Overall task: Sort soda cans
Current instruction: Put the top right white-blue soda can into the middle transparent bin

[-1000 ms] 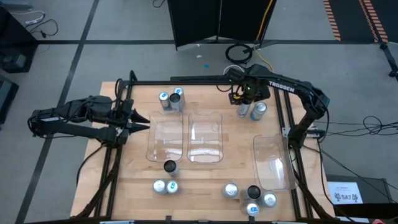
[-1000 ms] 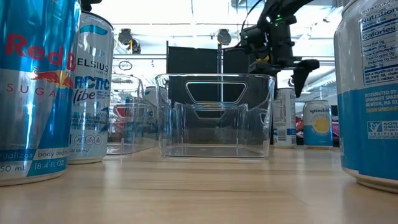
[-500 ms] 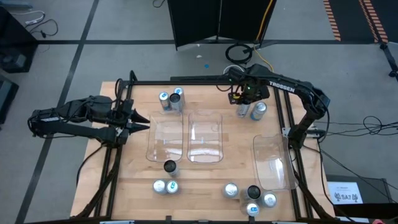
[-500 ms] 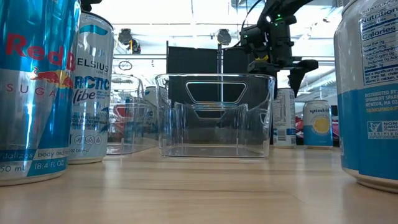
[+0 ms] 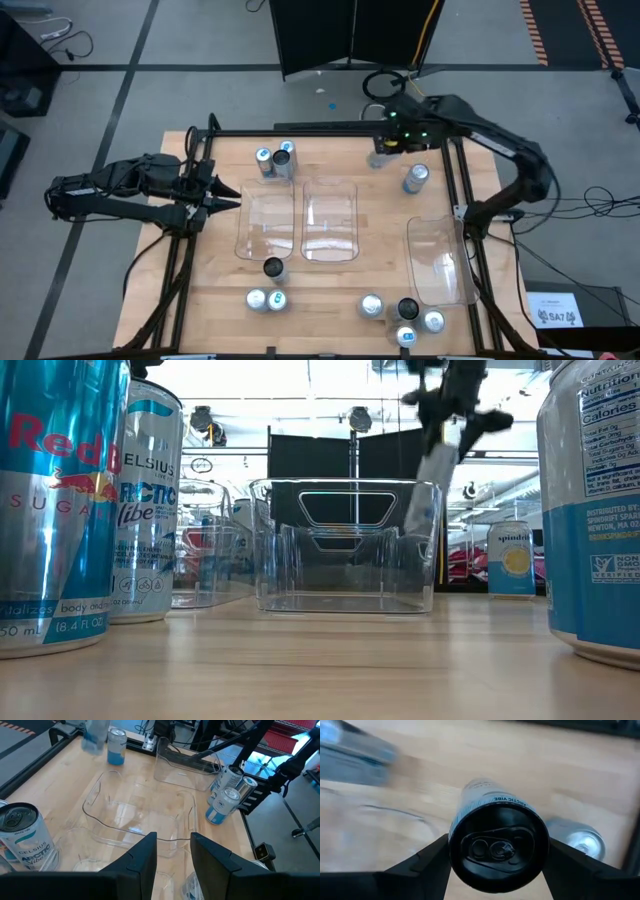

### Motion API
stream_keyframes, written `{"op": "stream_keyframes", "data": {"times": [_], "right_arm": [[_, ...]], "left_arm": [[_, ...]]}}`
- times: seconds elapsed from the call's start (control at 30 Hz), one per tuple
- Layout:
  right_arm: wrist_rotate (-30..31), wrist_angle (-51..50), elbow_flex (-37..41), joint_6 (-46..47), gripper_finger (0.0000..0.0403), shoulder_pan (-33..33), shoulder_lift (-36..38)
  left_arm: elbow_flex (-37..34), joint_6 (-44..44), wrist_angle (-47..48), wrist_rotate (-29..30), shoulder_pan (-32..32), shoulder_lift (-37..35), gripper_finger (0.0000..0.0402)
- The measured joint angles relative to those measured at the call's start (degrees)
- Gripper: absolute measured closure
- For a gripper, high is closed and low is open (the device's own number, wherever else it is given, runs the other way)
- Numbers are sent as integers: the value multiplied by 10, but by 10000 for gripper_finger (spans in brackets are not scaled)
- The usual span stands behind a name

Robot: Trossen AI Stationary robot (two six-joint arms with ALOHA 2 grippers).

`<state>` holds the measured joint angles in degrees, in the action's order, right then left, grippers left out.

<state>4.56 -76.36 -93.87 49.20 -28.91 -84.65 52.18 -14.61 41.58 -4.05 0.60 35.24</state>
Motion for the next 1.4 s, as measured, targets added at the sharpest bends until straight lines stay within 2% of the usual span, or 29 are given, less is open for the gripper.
{"op": "stream_keyframes", "data": {"times": [0.2,0.33,0.57,0.73,1.2,1.4], "right_arm": [[1,31,-60,-1,150,45,37],[-2,48,-71,5,150,92,36],[-2,104,-71,25,150,171,3],[-4,153,-71,26,152,205,-34],[-66,175,-71,37,155,215,-108],[-79,157,-106,37,155,216,-149]], "left_arm": [[0,0,0,0,0,0,274],[0,0,0,0,0,0,274],[0,0,0,0,0,0,274],[0,0,0,0,0,0,274],[0,2,0,0,0,0,274],[0,5,0,0,0,0,274]]}}
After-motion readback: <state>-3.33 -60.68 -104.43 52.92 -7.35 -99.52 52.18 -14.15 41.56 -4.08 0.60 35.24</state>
